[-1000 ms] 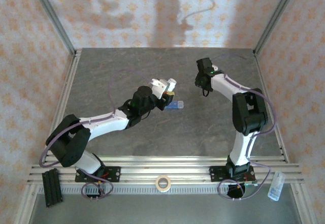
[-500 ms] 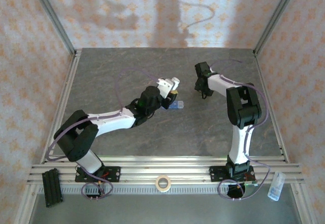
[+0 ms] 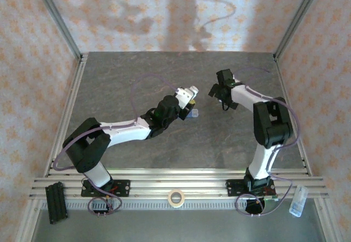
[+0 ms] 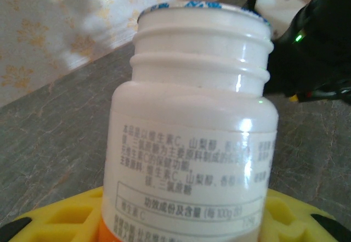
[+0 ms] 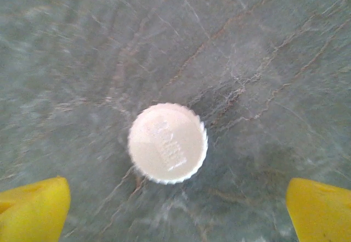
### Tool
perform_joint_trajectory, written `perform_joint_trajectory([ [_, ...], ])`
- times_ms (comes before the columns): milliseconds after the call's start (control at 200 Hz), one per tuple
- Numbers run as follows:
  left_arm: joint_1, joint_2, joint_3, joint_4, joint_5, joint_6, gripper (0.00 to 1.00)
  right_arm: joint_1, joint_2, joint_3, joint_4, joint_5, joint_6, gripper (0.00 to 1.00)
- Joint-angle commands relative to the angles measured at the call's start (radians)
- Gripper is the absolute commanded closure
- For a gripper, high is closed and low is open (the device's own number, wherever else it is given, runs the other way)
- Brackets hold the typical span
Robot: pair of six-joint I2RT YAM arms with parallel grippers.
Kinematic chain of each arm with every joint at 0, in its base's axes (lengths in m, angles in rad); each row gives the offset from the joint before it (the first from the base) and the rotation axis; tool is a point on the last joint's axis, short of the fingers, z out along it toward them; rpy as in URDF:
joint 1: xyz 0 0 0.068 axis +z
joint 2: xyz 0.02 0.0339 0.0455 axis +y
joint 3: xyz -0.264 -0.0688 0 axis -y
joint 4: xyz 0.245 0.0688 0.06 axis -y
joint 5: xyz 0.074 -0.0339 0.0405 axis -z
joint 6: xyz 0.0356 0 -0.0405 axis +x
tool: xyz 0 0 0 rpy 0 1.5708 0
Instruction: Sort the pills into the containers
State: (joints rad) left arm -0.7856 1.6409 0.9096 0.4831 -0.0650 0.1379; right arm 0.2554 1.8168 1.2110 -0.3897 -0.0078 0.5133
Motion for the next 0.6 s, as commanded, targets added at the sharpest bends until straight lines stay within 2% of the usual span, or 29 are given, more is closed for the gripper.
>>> perform_joint_trajectory([
  [0,-0.01,0.003,0.062,0.005,-0.026,0.017,1.0,0.023,-0.109,-0.003,0.015,-0.004,0.004,0.0],
  [290,-0.041,-0.022,0.11,-0.059,-0.054,0.045,1.0,0.092,-0.132,0.046,-0.012,-0.077,-0.024,0.0],
  [596,-0.066,-0.034,0.225,-0.22,-0.099,0.051,1.0,0.148,-0.098,0.101,-0.057,-0.101,-0.028,0.0],
])
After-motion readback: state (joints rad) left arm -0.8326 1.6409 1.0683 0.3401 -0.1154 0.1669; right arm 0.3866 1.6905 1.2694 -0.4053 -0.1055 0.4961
